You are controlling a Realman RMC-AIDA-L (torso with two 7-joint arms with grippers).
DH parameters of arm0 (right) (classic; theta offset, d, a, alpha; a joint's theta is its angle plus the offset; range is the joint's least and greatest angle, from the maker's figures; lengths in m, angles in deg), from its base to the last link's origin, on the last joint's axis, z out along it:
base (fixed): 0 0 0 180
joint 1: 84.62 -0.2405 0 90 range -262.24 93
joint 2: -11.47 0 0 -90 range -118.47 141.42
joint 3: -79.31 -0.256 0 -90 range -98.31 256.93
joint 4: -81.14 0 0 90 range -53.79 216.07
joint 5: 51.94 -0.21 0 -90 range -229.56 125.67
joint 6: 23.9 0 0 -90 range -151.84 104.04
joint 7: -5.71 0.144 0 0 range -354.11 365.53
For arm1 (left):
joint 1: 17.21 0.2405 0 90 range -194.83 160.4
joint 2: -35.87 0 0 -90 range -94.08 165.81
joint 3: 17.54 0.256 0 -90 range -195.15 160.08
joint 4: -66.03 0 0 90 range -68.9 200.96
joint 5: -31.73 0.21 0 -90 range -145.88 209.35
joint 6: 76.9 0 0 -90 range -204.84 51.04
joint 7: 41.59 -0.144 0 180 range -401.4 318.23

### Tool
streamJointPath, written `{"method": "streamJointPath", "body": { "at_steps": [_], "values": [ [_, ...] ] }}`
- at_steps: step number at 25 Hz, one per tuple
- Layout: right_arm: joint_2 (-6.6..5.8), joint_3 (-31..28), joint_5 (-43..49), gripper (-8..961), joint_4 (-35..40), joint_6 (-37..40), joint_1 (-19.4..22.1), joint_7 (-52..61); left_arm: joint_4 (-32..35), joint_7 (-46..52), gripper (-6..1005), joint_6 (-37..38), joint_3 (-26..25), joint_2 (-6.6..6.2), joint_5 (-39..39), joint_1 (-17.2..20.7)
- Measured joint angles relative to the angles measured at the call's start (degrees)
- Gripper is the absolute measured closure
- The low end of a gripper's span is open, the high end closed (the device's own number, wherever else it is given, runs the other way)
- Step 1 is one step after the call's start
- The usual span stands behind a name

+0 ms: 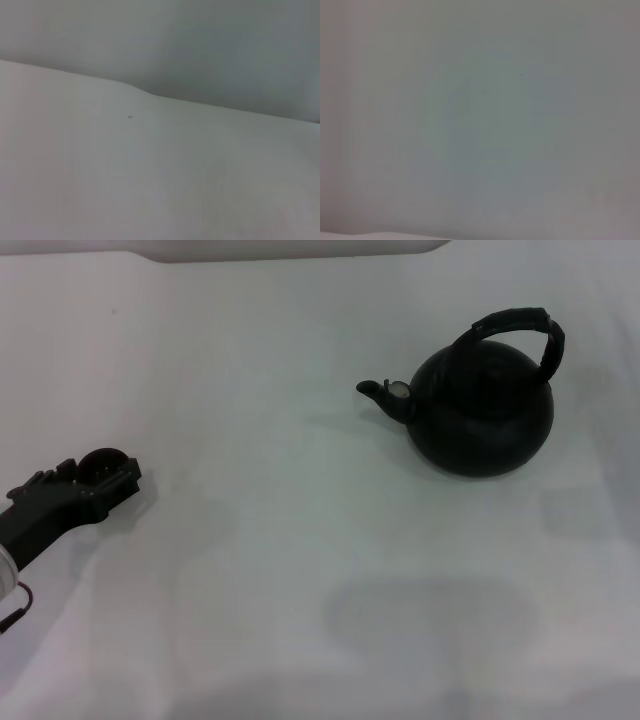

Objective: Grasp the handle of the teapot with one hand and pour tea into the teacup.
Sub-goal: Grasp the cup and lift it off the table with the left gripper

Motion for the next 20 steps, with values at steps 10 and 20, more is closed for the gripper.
{"method": "streamJointPath", "body": {
  "at_steps": [10, 20],
  "values": [
    [0.0, -0.1, 0.0, 113, -0.1, 0.0, 0.0, 0.0, 0.0, 0.3, 127, 0.0, -0.1, 0.01, 0.5, 0.0],
    [0.0, -0.1, 0.0, 112, -0.1, 0.0, 0.0, -0.2, -0.7, 3.7, 251, -0.7, -0.4, -0.32, 2.3, -0.8]
  ]
}}
